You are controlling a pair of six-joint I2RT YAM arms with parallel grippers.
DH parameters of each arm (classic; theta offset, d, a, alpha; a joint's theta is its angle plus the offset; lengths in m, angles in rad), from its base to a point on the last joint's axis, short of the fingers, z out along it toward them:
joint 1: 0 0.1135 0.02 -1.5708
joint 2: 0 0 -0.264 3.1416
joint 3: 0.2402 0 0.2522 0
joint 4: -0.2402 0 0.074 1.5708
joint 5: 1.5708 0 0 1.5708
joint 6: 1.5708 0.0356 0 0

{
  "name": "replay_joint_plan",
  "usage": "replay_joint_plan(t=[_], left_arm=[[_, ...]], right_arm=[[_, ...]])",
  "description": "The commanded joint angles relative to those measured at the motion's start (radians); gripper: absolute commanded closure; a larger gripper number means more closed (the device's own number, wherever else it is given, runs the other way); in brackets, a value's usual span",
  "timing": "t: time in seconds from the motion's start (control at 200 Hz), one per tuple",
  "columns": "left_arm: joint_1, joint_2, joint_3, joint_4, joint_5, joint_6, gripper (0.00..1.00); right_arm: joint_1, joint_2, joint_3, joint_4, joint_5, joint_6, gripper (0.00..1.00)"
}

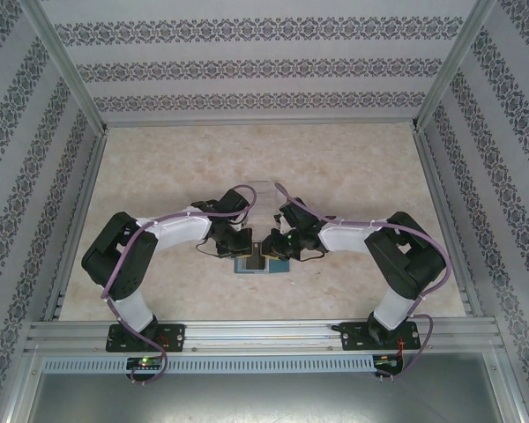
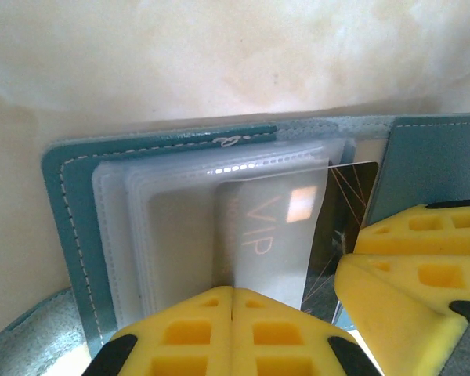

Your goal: Take the credit cards out of the card holder

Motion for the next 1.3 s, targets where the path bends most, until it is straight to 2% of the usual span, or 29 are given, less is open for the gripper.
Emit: replay_joint_plan(t=[0.0, 0.16, 0.26, 0.555, 0.994, 1.299], left_arm=[[-0.01, 0.021, 0.01, -0.044, -0.031, 0.015, 0.96], [-0.01, 0.016, 0.011, -0.052, -0.038, 0.021, 0.96], [-0.01, 0.014, 0.013, -0.055, -0.042, 0.019, 0.96], [-0.009, 0.01, 0.01, -0.064, -0.052, 0.025, 0.96], [-0.009, 0.008, 0.007, -0.058, -0.051, 0.021, 0.96], [-0.009, 0.002, 0.003, -0.055, -0.051, 0.021, 0.96]], right_arm=[[-0.006, 0.003, -0.006, 0.029, -0.028, 0.0, 0.84], [-0.008, -0.005, -0.009, 0.021, -0.025, -0.009, 0.88], [-0.012, -0.01, -0.009, 0.01, -0.022, -0.017, 0.93], [-0.043, -0.056, -0.019, -0.078, 0.011, -0.067, 0.95], [-0.059, -0.127, 0.011, -0.291, 0.126, -0.168, 0.95], [-0.058, -0.144, 0.037, -0.34, 0.163, -0.181, 0.95]])
